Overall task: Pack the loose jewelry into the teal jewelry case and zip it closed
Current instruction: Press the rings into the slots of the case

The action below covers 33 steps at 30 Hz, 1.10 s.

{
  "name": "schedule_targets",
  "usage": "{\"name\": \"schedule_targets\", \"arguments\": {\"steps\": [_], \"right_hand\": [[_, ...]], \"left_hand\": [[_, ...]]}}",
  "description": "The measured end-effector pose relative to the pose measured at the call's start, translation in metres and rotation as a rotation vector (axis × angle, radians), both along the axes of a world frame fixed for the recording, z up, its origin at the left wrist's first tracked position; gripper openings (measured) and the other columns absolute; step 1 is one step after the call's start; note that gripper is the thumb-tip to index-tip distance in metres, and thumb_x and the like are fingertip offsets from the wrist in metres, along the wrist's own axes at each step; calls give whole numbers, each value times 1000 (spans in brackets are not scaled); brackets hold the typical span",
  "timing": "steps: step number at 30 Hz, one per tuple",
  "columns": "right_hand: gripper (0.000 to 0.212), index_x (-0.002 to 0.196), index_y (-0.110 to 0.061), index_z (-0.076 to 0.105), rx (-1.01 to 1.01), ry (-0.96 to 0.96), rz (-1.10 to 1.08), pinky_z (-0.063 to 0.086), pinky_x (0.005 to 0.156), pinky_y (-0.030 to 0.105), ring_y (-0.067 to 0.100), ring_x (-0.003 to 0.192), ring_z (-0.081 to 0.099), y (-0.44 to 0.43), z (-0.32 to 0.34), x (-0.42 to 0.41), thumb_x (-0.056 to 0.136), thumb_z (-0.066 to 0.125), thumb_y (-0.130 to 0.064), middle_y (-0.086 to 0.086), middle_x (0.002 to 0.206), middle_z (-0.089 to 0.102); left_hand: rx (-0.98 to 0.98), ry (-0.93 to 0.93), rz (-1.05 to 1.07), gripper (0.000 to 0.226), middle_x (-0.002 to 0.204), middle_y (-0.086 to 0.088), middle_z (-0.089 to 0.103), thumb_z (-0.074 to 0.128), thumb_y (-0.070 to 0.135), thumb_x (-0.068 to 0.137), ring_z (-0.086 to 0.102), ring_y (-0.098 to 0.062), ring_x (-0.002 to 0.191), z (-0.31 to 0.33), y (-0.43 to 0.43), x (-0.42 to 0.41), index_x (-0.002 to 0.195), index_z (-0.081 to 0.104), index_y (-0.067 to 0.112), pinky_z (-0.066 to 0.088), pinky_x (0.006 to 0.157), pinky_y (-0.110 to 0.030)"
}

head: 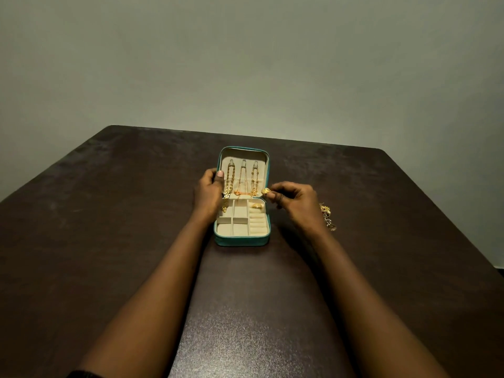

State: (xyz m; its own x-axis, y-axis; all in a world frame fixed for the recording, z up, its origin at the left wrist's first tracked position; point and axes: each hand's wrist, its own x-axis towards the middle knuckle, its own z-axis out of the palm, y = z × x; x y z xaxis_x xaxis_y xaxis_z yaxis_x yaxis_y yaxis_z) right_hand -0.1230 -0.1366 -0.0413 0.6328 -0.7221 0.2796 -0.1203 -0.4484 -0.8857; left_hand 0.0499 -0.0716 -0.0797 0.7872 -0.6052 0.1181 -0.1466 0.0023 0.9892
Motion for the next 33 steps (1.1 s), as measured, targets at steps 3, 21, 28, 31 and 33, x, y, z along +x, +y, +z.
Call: {"name": "schedule_targets", "arguments": {"steps": [3, 21, 28, 31, 33], "right_hand": [[16, 96, 0, 72, -13, 28, -73, 46, 74, 18, -1, 76, 54, 3, -7, 9, 80, 67, -3, -12, 80, 57], [12, 83, 13, 65, 255, 157, -70, 53, 77, 12, 19, 107, 41, 15, -8, 26, 87, 55, 7, 5, 108, 25], [18, 100, 14, 65, 179, 234, -52, 41, 62, -3, 2, 86, 38, 12, -6, 21, 88, 56, 4, 5, 111, 29], [23, 105, 1, 69, 62, 302, -94, 37, 83, 18, 12, 98, 40, 10, -5, 21, 84, 64, -5, -3, 88, 43], [20, 99, -1, 72, 85, 292, -132, 42, 81, 26, 13, 90, 48, 10, -5, 20, 79, 68, -3, -7, 77, 48]], "left_hand": [[-4, 1, -4, 18, 107, -11, 65, 38, 25, 100, 62, -26, 97, 0, 1, -1, 103, 55, 19, 51, 90, -48], [-14, 3, 2, 19, 98, -3, 63, 37, 23, 101, 61, -20, 93, 2, 2, -2, 104, 55, 17, 51, 86, -41], [-2, -5, 1, 20, 98, -3, 65, 37, 25, 100, 62, -21, 93, 0, 1, -1, 103, 56, 18, 51, 86, -44], [2, -3, 1, 19, 99, -3, 64, 37, 25, 100, 62, -23, 93, 0, 1, -1, 103, 55, 20, 52, 86, -46], [4, -2, 2, 20, 99, -4, 64, 37, 25, 100, 62, -23, 94, 1, 1, -1, 104, 56, 19, 52, 86, -45]]}}
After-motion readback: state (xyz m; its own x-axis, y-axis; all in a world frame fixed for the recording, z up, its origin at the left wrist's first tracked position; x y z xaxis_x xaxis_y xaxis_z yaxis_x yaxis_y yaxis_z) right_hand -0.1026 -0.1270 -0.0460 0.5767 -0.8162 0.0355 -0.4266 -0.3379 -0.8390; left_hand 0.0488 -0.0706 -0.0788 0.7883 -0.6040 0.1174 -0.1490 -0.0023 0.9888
